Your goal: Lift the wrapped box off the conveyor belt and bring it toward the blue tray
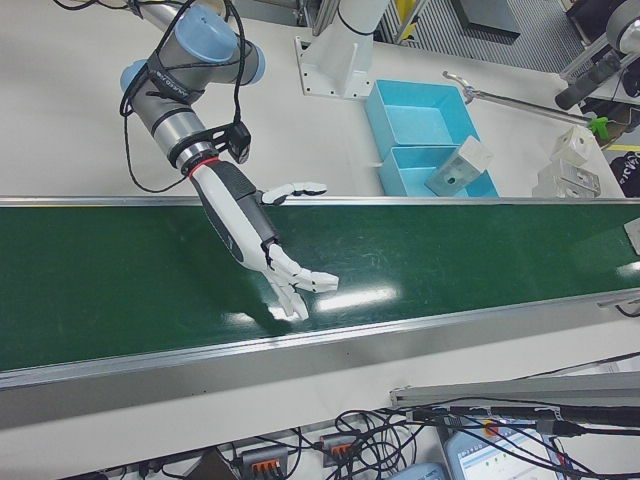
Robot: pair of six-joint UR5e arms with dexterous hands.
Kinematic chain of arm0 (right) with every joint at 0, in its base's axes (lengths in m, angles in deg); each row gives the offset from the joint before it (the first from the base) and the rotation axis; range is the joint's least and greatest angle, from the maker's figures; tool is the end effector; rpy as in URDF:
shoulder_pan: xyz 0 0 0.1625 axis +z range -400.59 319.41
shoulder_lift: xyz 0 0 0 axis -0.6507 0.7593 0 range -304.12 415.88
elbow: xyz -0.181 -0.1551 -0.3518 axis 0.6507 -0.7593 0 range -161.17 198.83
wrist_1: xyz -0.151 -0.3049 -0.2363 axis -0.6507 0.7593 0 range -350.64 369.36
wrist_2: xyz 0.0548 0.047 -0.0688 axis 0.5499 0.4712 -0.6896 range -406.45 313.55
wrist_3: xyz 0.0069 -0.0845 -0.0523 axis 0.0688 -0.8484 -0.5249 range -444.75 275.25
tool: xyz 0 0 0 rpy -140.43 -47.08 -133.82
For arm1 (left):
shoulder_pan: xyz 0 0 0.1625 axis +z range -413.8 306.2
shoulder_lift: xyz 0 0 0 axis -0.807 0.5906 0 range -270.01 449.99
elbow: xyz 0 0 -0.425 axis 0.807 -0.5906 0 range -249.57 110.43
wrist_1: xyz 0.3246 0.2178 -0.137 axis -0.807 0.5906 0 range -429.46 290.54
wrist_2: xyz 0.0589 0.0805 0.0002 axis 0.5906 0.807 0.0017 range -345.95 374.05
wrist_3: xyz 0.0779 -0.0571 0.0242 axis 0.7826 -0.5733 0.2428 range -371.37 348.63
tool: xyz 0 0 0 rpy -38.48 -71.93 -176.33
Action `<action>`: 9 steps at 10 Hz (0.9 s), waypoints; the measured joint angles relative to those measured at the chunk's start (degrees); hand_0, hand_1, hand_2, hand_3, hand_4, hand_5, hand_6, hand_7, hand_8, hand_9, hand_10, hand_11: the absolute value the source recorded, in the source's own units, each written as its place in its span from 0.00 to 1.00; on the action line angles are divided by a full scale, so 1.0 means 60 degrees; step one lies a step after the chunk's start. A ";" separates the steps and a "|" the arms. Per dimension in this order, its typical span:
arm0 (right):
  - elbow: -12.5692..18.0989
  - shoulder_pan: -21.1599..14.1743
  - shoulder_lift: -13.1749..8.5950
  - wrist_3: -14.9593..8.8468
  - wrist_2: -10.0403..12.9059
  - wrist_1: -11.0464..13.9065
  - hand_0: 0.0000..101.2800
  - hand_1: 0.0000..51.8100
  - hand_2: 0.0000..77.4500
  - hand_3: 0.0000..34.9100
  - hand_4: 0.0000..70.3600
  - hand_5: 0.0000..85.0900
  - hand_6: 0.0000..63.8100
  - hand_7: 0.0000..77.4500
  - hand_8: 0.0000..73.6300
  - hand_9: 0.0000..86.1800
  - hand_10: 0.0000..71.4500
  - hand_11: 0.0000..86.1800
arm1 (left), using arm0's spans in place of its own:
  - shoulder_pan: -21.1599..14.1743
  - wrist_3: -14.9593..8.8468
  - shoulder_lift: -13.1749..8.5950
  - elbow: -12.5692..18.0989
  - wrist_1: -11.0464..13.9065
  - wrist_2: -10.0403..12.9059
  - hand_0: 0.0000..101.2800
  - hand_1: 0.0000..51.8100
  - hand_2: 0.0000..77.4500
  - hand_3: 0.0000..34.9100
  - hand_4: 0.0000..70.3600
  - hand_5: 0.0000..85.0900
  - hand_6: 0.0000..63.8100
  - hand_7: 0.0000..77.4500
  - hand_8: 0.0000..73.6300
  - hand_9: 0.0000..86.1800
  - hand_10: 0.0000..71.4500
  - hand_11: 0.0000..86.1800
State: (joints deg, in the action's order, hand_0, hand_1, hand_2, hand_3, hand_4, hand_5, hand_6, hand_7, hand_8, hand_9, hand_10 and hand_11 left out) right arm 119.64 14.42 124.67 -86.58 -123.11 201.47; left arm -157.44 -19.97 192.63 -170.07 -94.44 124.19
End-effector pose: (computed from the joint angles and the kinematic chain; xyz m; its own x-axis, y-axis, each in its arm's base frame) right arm -0.2226 -0.5905 0.4115 -0.9274 0.3710 -0.0485 0.1657 0.2909 -0.9423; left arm -0.2245 -0.5051 0.5257 -0.9812 -0.1071 0.1603 -0.1560 -0.0476 -0.9866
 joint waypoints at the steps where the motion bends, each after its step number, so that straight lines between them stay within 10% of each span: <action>1: -0.0019 0.0010 -0.0015 0.0002 -0.0001 -0.0001 0.49 0.36 0.21 0.24 0.13 0.23 0.05 0.26 0.00 0.05 0.00 0.02 | 0.0000 0.0000 0.0000 0.0000 0.0000 0.0000 0.00 0.00 0.01 0.00 0.00 0.01 0.00 0.01 0.01 0.00 0.01 0.00; 9: -0.0398 -0.0397 -0.0061 0.0099 0.0017 -0.0007 0.50 0.36 0.21 0.29 0.11 0.23 0.03 0.26 0.00 0.05 0.00 0.02 | 0.0000 0.0000 0.0000 0.0000 0.0000 0.0000 0.00 0.00 0.01 0.00 0.00 0.01 0.00 0.01 0.01 0.00 0.01 0.00</action>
State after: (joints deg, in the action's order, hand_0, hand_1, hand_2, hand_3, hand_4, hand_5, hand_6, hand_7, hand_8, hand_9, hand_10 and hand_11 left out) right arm 117.25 12.04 124.30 -85.99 -123.01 201.43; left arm -157.45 -19.97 192.63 -170.07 -94.44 124.19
